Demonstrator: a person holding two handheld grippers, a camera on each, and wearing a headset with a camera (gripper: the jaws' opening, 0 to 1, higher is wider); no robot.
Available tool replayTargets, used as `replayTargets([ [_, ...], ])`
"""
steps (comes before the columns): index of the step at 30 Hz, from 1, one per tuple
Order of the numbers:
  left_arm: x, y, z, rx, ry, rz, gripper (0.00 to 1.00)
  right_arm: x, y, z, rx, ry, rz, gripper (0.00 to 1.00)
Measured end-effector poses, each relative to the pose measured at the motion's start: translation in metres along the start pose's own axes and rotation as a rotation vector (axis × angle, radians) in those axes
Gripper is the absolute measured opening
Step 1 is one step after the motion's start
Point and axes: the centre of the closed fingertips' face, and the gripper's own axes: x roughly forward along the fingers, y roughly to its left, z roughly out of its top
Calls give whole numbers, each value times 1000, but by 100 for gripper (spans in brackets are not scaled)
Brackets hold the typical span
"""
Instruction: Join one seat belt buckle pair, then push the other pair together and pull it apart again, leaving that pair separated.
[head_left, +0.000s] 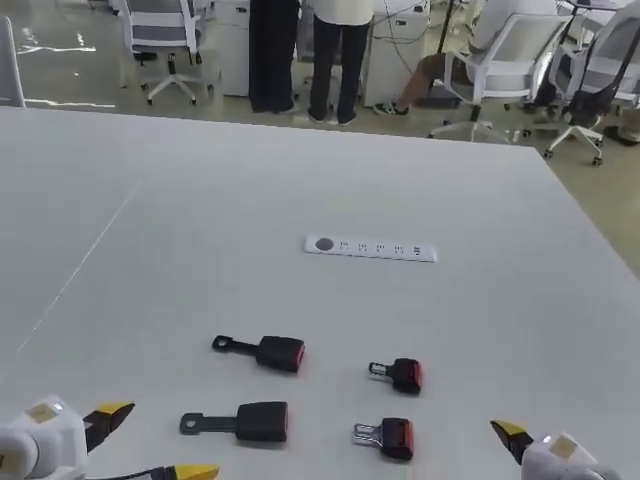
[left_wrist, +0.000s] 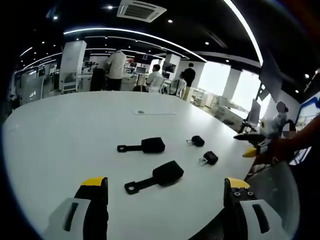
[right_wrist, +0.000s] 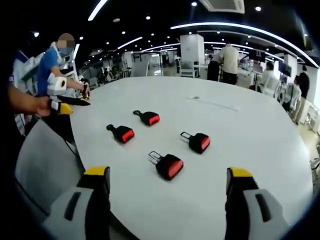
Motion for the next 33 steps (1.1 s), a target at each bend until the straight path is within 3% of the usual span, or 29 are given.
replayTargets([
  [6, 4, 1, -2, 28, 29, -10, 98, 7, -1, 0, -8, 9, 15, 97],
  [17, 23, -2, 6, 26, 18, -23, 98, 21, 6, 4, -18, 16, 44, 96],
  [33, 48, -1, -3, 50, 66, -61, 97, 44, 1, 5, -33, 37, 74, 94],
])
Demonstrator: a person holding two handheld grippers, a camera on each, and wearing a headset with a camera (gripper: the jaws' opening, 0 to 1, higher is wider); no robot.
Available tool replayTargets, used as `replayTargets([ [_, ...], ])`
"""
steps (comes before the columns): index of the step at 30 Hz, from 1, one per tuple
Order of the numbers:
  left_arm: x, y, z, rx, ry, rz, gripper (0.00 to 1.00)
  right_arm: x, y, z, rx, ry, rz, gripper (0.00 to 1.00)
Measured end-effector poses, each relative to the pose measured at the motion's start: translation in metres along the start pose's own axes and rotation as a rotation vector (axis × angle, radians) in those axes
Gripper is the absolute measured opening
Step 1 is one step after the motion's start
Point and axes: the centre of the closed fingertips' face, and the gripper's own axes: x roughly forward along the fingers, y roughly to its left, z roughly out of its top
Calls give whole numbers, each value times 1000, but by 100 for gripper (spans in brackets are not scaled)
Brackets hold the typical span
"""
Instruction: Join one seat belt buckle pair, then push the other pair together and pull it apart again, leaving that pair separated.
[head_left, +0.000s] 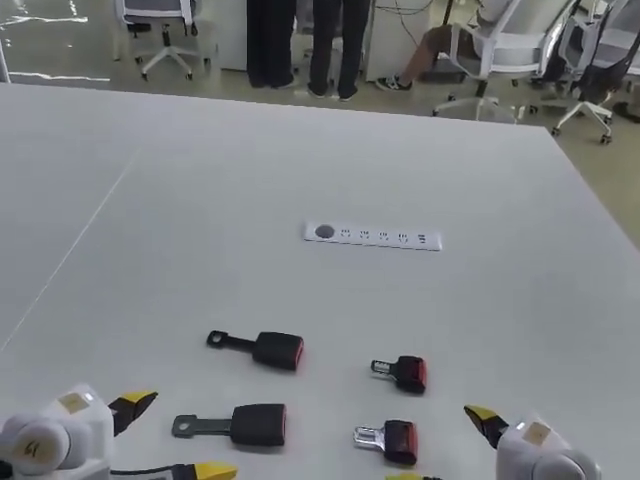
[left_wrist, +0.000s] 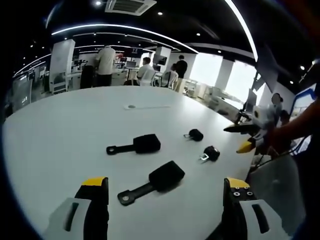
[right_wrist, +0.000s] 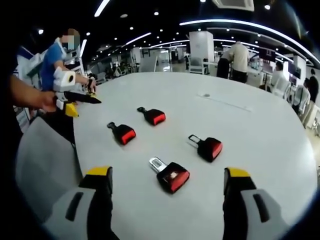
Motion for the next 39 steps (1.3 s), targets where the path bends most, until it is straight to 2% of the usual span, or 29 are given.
replayTargets([
  [12, 17, 5, -5, 25, 34, -23, 95, 16, 3, -6, -38, 49, 65, 88],
  [18, 28, 6, -7, 63, 57, -47, 93, 22, -1, -6, -53, 62, 85, 87],
  [23, 36, 8, -2, 65, 63, -66, 91, 28, -2, -7, -69, 84, 121, 86],
  [27, 43, 11, -2, 88, 69, -76, 88, 33, 0, -9, -83, 105, 158, 86],
  [30, 47, 12, -4, 123, 89, -88, 87, 37, 1, -10, -93, 119, 183, 86],
  [39, 58, 9, -11, 176, 136, -141, 82, 43, 0, -16, -142, 166, 233, 84],
])
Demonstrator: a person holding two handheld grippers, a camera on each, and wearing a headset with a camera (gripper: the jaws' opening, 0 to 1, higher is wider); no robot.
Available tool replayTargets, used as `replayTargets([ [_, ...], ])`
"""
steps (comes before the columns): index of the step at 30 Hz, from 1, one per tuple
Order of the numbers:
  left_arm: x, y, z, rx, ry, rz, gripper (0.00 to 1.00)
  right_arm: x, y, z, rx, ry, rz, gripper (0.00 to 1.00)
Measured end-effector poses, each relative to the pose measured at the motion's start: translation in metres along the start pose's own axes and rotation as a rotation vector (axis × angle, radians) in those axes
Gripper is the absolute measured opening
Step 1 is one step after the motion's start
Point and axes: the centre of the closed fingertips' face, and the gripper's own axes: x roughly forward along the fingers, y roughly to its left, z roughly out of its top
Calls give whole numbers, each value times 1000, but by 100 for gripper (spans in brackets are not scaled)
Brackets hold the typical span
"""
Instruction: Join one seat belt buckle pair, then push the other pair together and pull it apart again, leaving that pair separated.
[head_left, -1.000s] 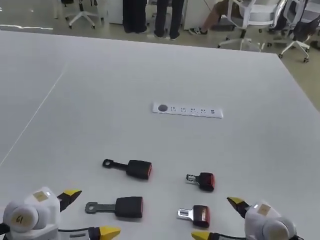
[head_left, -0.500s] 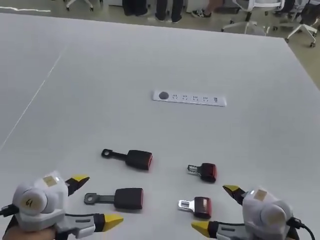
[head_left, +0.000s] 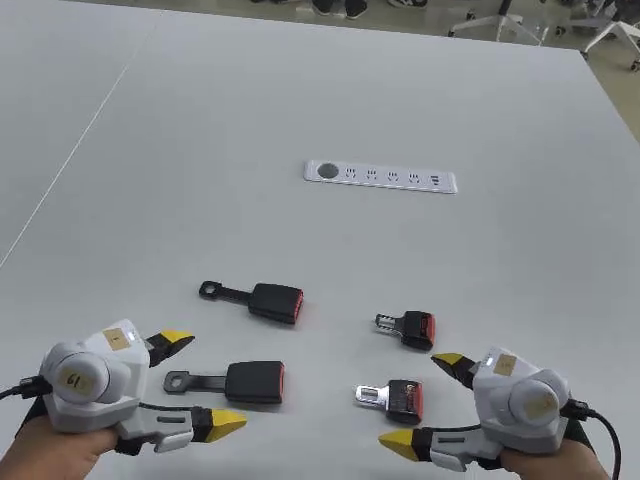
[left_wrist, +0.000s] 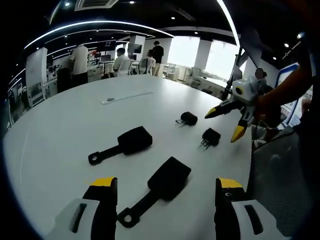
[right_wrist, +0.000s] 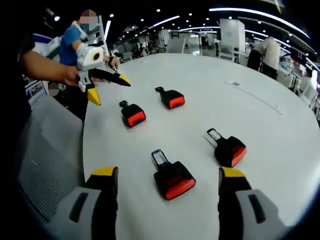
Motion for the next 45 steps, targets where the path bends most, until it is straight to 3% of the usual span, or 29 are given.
replayTargets([
  [10, 16, -6, -1, 92, 65, -55, 75, 7, -4, -7, -42, 41, 56, 80],
  [25, 43, -3, -20, 208, 169, -142, 69, 19, -1, -17, -117, 109, 146, 70],
  [29, 48, -1, -24, 229, 186, -159, 67, 20, -2, -21, -162, 141, 167, 62],
  [37, 55, 2, -39, 265, 243, -196, 61, 23, -1, -22, -158, 155, 205, 62],
  [39, 55, 0, -42, 283, 253, -210, 59, 23, -1, -26, -177, 169, 211, 62],
  [40, 56, -1, -40, 308, 238, -216, 58, 22, -1, -28, -183, 179, 212, 61],
  [42, 55, -1, -39, 294, 243, -216, 55, 22, -1, -27, -179, 169, 217, 60],
  [45, 57, -1, -40, 367, 257, -234, 48, 19, -1, -29, -205, 187, 222, 52],
])
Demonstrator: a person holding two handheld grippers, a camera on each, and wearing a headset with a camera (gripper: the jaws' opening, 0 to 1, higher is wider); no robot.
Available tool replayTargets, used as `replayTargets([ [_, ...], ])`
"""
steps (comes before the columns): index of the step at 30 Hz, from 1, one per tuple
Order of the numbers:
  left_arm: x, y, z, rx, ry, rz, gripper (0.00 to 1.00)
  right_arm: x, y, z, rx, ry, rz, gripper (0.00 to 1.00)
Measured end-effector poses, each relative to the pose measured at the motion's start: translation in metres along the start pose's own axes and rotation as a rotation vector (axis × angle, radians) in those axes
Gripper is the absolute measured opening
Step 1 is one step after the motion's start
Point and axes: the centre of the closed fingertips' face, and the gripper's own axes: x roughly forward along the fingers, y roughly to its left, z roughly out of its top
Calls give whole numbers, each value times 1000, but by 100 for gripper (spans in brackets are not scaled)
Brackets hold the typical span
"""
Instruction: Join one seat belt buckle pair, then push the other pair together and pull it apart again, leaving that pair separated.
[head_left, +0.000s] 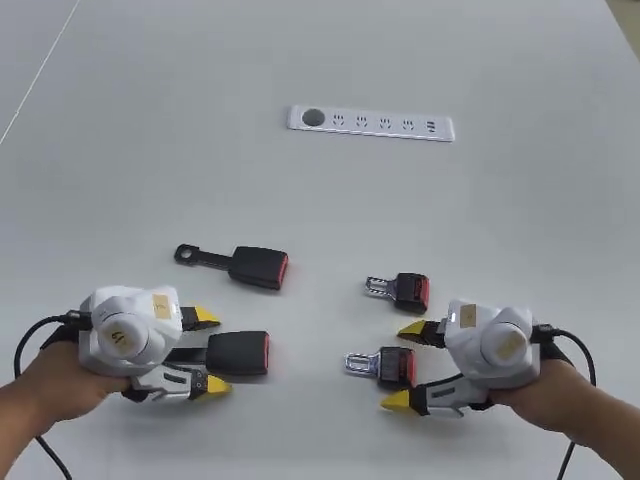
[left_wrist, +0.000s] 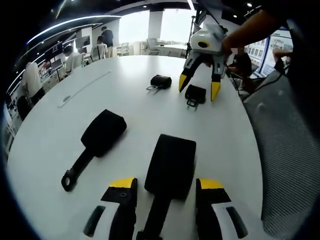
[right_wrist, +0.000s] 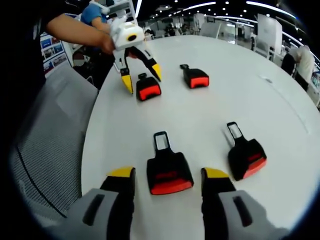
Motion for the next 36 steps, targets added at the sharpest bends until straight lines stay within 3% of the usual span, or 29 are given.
replayTargets([
  [2, 0, -3, 1, 12, 4, -7, 40, 0, 0, -1, -17, 9, 5, 48],
  [7, 0, -4, 2, 75, 29, -25, 34, -1, -3, -4, -35, 35, -3, 38],
  [17, 2, -1, 2, 117, 64, -44, 34, 1, -4, -1, -71, 62, -11, 36],
  [36, 2, 2, 0, 174, 105, -76, 34, 9, 0, 7, -159, 115, 50, 35],
])
